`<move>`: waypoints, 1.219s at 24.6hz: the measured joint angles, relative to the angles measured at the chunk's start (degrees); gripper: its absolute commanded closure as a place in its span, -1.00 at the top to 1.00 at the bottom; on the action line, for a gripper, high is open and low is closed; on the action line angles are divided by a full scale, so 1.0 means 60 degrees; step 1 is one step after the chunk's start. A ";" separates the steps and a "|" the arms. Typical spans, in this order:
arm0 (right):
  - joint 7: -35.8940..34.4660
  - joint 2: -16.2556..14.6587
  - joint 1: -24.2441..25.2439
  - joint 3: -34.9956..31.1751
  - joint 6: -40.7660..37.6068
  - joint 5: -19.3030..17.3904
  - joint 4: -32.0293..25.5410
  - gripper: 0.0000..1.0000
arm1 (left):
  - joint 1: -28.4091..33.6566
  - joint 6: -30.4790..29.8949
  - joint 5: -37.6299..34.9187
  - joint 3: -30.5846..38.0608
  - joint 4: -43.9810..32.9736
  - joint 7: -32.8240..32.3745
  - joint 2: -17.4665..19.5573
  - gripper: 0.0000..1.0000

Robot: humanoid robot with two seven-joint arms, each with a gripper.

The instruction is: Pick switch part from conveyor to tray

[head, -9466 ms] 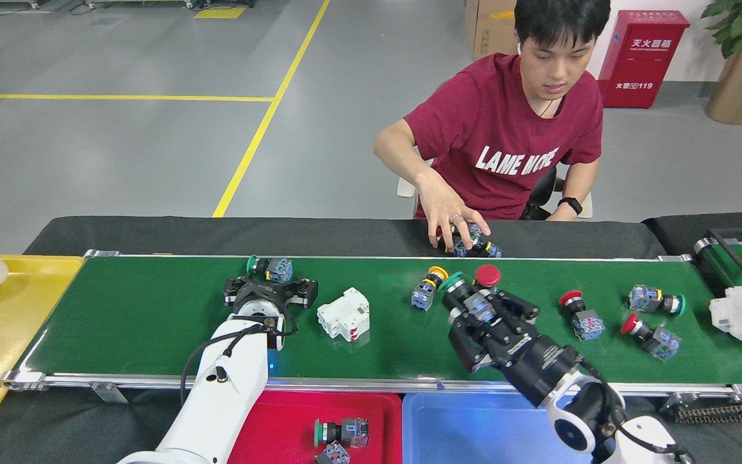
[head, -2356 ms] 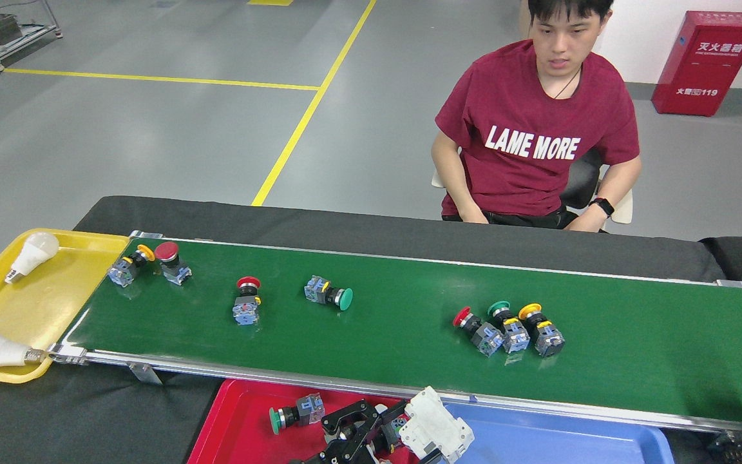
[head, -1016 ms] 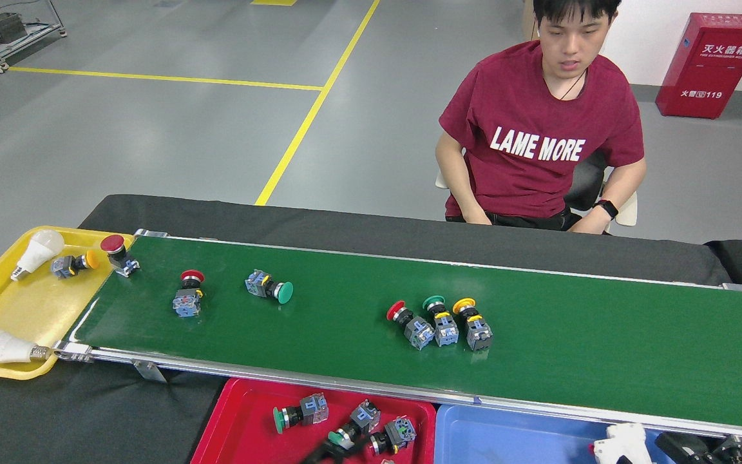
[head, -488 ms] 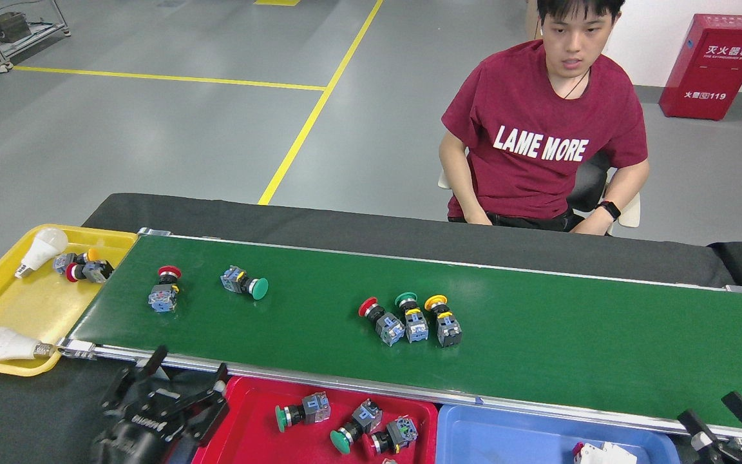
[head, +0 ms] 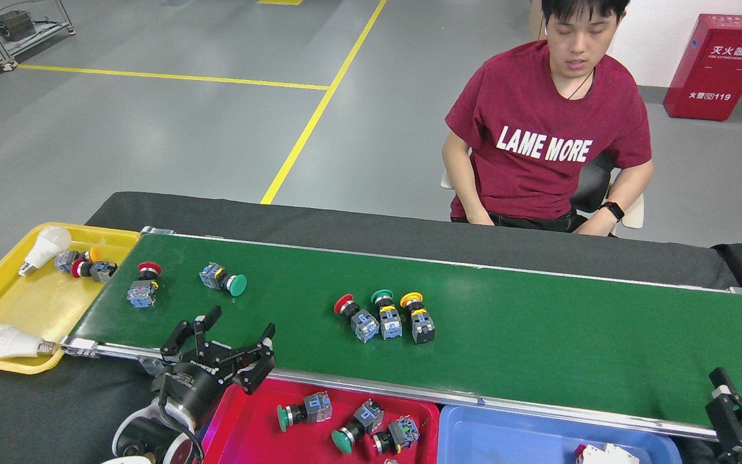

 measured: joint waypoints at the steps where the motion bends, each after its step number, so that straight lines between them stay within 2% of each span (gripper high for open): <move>1: -0.0017 0.0026 0.0045 0.0016 0.0185 0.0014 -0.0047 0.75 | -0.0001 0.0051 -0.0018 -0.0339 -0.0002 -0.0004 -0.0106 0.98; 4: -0.0103 0.0122 0.0174 0.0060 0.0458 0.0144 -0.0333 0.75 | -0.0001 0.0464 -0.0193 -0.0978 -0.0003 -0.0024 -0.0178 0.98; 7: -0.0312 0.0450 0.0429 0.0491 0.0543 0.0357 -0.0587 0.75 | -0.0060 0.0848 -0.0226 -0.1412 0.0152 -0.0260 -0.0247 0.98; 13: -0.0549 0.0777 0.0982 0.0724 0.0589 0.0674 -0.0941 0.81 | -0.0908 0.1471 -0.0229 -0.1608 0.1273 -0.0437 -0.0305 0.98; 22: -0.0615 0.0779 0.0982 0.0738 0.0541 0.0696 -0.0959 0.91 | -0.1578 0.1630 -0.0228 -0.1554 0.2252 -0.0451 -0.0300 0.98; 30: -0.0622 0.0796 0.0983 0.0740 0.0533 0.0699 -0.0958 0.91 | -0.2864 0.2442 -0.0205 -0.1548 0.3866 -0.0474 -0.0296 0.94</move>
